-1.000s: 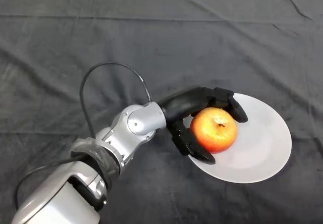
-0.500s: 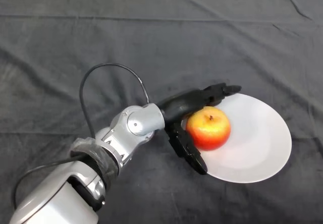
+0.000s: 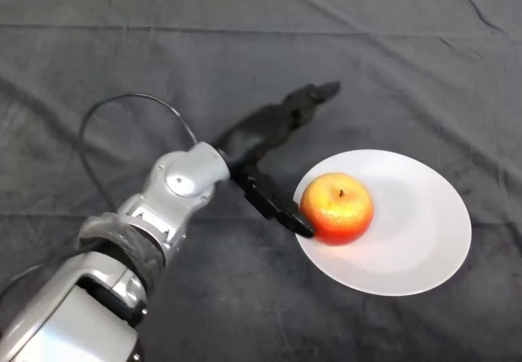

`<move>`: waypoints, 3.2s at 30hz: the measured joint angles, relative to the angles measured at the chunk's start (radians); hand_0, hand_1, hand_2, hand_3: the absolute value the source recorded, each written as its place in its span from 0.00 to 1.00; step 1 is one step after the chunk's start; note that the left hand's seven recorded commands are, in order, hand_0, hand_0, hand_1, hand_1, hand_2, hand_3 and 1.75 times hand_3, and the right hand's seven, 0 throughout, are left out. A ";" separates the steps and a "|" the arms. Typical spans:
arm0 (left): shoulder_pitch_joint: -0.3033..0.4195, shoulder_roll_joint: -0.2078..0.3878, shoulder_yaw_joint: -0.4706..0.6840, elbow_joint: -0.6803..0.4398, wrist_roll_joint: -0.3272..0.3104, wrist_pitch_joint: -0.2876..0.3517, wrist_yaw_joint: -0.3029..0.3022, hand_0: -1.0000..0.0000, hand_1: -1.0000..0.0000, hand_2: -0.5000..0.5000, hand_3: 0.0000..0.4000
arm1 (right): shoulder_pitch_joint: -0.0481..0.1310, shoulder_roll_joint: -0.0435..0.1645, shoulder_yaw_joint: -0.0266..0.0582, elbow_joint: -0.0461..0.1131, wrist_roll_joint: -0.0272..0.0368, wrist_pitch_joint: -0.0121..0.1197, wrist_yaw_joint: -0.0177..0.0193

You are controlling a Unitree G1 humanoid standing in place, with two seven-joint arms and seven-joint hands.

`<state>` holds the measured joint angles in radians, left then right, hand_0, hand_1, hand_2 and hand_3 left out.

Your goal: Move the apple to the plate

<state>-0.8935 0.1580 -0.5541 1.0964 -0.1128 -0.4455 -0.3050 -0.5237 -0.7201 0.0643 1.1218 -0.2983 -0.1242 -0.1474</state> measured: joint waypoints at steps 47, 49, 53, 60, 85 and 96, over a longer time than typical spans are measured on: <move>0.175 0.292 0.508 0.008 -0.157 -0.081 -0.017 1.00 1.00 0.50 0.00 | 0.000 0.002 0.0019 0.003 -0.0008 0.001 0.0000; 0.199 0.294 0.535 0.008 -0.158 -0.087 -0.004 1.00 1.00 0.50 0.00 | 0.000 0.002 0.0019 0.004 -0.0006 0.001 -0.0001; 0.237 0.297 0.567 0.010 -0.166 -0.096 0.014 1.00 1.00 0.50 0.00 | 0.000 0.002 0.0019 0.004 -0.0005 0.001 0.0000; 0.296 0.327 0.625 0.012 -0.193 -0.110 0.043 1.00 1.00 0.50 0.00 | 0.001 0.003 0.0029 0.004 -0.0003 0.001 -0.0001; 0.379 0.423 0.925 0.049 -0.332 -0.052 0.191 1.00 1.00 0.50 0.00 | 0.003 0.005 0.0051 0.007 -0.0006 0.001 -0.0001; 0.400 0.439 0.967 0.051 -0.340 0.002 0.252 1.00 1.00 0.50 0.00 | 0.003 0.005 0.0052 0.011 -0.0007 0.001 -0.0001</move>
<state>-0.4935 0.5974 0.4132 1.1470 -0.4526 -0.4438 -0.0528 -0.5208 -0.7148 0.0695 1.1329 -0.2990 -0.1230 -0.1475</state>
